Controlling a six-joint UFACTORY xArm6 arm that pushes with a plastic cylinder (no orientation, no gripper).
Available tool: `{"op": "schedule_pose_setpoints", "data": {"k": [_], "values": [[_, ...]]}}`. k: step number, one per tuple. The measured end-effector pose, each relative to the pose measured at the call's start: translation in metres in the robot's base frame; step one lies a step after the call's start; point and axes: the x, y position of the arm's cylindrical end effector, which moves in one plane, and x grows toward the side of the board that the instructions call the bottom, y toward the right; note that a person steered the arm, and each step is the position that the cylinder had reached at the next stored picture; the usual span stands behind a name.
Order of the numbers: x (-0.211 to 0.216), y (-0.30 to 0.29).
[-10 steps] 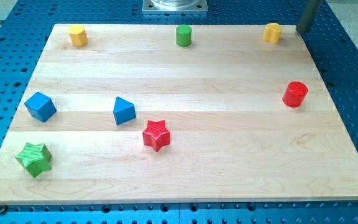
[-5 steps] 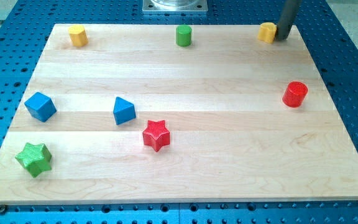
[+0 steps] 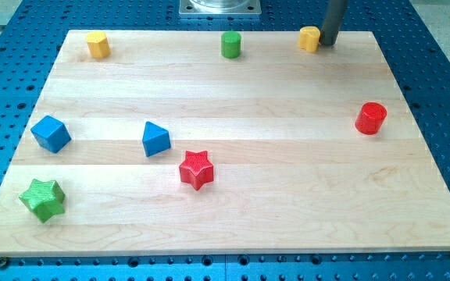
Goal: Push the yellow heart slightly to the left
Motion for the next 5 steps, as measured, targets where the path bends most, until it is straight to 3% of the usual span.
{"op": "schedule_pose_setpoints", "data": {"k": [3,4,5], "values": [[0.016,-0.004],[0.078,-0.023],[0.071,-0.076]]}}
